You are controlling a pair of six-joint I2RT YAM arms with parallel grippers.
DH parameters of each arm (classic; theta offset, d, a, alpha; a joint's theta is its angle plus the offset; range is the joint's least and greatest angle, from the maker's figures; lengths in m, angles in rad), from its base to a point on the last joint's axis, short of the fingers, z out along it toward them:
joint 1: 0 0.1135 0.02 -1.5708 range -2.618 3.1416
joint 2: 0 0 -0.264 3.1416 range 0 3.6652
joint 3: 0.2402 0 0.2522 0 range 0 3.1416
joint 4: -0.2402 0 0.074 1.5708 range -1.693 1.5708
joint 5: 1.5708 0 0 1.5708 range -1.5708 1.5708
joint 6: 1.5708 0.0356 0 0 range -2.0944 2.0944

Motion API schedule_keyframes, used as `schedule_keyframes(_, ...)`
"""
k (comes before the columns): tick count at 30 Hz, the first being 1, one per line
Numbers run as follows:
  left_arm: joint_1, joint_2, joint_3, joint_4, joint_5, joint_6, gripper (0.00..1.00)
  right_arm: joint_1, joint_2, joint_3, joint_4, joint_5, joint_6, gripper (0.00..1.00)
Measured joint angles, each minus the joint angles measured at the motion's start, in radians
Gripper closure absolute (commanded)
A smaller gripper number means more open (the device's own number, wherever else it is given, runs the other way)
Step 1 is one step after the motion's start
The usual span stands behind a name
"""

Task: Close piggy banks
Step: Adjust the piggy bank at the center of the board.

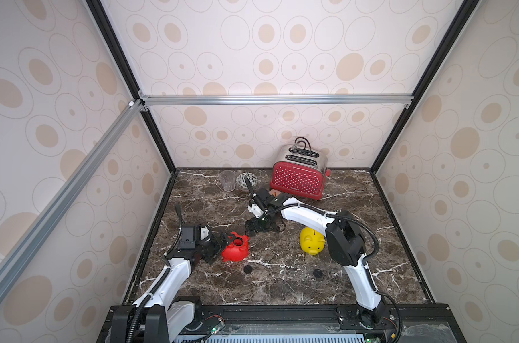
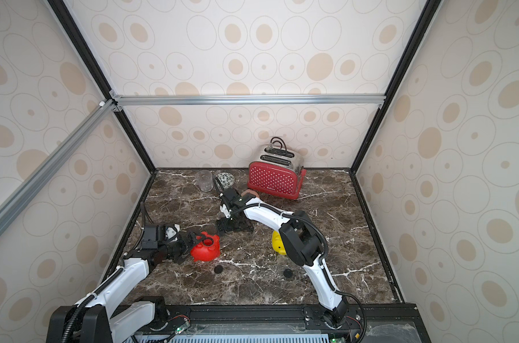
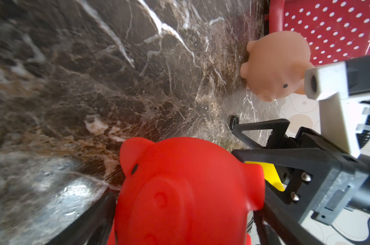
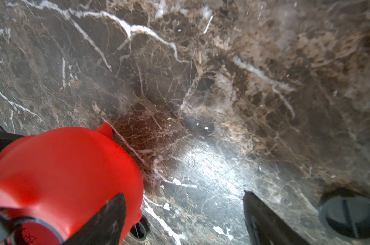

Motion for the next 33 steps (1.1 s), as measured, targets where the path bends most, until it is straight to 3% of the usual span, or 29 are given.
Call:
schedule_keyframes(24,0.000,-0.219,-0.057,-0.043,-0.026,-0.031,0.01,0.001,0.000,-0.011,0.001,-0.031,0.000,0.12)
schedule_keyframes(33,0.000,-0.306,-0.086,-0.041,-0.025,-0.097,0.01,0.001,-0.001,-0.011,0.001,-0.034,-0.002,0.11)
